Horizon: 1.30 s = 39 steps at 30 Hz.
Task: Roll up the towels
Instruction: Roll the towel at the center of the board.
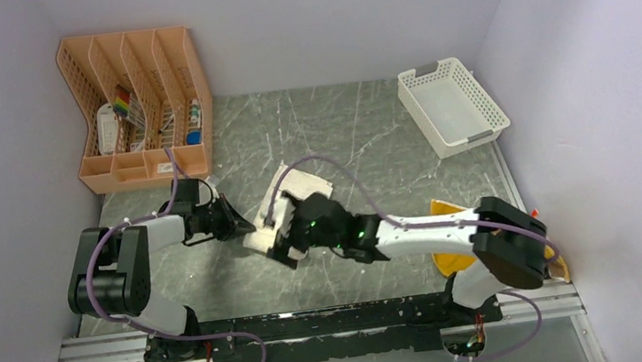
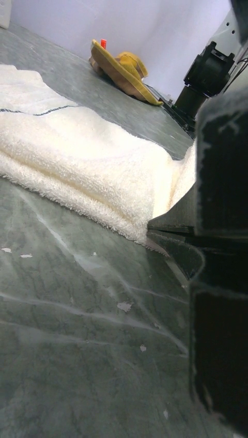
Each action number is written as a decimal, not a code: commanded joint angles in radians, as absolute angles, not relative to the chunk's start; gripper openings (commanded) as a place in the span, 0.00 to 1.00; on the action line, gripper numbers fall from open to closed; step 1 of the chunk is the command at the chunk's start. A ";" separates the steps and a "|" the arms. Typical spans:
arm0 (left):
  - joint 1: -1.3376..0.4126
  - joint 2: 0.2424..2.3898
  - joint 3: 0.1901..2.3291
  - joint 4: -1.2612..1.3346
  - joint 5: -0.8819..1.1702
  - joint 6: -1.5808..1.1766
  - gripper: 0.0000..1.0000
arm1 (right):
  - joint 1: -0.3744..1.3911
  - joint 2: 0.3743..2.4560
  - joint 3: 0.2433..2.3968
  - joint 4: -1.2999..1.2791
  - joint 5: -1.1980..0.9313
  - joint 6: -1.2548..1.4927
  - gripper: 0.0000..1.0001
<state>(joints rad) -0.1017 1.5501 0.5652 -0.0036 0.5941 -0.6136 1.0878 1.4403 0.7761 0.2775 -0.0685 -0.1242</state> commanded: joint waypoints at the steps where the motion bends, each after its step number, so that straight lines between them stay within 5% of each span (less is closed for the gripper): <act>1: -0.101 1.548 0.550 0.029 0.560 -0.601 0.07 | 1.192 1.526 0.797 0.341 -0.029 -0.308 0.99; 9: -0.103 1.550 0.561 0.005 0.553 -0.593 0.07 | 1.220 1.644 0.817 0.354 -0.057 -0.422 0.81; 33: -0.104 1.569 0.563 -0.001 0.551 -0.588 0.07 | 1.101 1.745 0.725 0.409 -0.070 -0.344 0.66; 39: -0.103 1.572 0.566 -0.004 0.554 -0.586 0.07 | 1.100 1.707 0.679 0.475 -0.015 -0.334 0.78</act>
<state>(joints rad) -0.1017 1.5536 0.5621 0.0032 0.5941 -0.6128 1.1011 1.7382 0.7177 0.4442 -0.0525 -0.3481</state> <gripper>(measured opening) 0.075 0.752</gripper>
